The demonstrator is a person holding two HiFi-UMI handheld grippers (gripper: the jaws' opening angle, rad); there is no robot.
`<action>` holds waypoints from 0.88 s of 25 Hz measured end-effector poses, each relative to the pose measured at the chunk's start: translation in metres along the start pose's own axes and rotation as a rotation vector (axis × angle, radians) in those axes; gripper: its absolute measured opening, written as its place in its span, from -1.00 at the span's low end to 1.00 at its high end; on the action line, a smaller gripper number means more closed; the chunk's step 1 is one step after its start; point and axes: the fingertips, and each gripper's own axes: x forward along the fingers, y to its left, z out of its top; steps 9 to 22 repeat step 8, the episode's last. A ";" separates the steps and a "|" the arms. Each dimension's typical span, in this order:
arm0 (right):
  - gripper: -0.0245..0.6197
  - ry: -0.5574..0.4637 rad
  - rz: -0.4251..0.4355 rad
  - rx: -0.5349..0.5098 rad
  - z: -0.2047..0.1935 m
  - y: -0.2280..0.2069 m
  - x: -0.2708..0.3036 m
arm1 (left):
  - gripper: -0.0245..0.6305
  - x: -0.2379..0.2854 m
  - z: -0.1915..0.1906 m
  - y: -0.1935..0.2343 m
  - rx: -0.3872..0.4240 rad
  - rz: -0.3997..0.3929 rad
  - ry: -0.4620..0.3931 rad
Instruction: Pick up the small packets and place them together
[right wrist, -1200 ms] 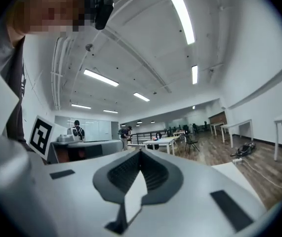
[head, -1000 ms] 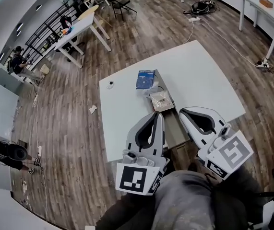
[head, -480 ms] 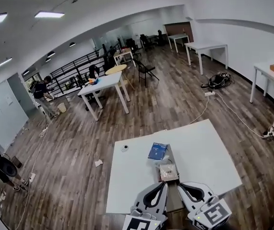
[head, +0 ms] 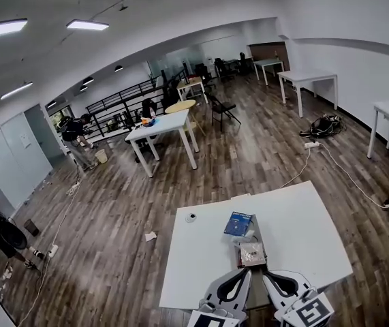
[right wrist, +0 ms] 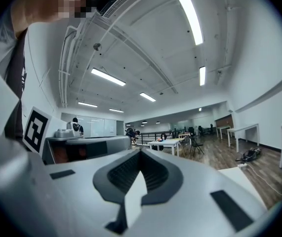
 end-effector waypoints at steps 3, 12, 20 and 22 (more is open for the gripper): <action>-0.91 0.000 -0.003 -0.001 -0.001 -0.002 0.004 | -0.92 0.003 0.000 0.002 0.000 0.000 -0.006; -0.91 -0.088 0.008 -0.091 0.019 -0.022 0.031 | -0.92 0.014 0.015 0.016 0.028 0.008 -0.082; -0.91 -0.088 0.008 -0.091 0.019 -0.022 0.031 | -0.92 0.014 0.015 0.016 0.028 0.008 -0.082; -0.91 -0.088 0.008 -0.091 0.019 -0.022 0.031 | -0.92 0.014 0.015 0.016 0.028 0.008 -0.082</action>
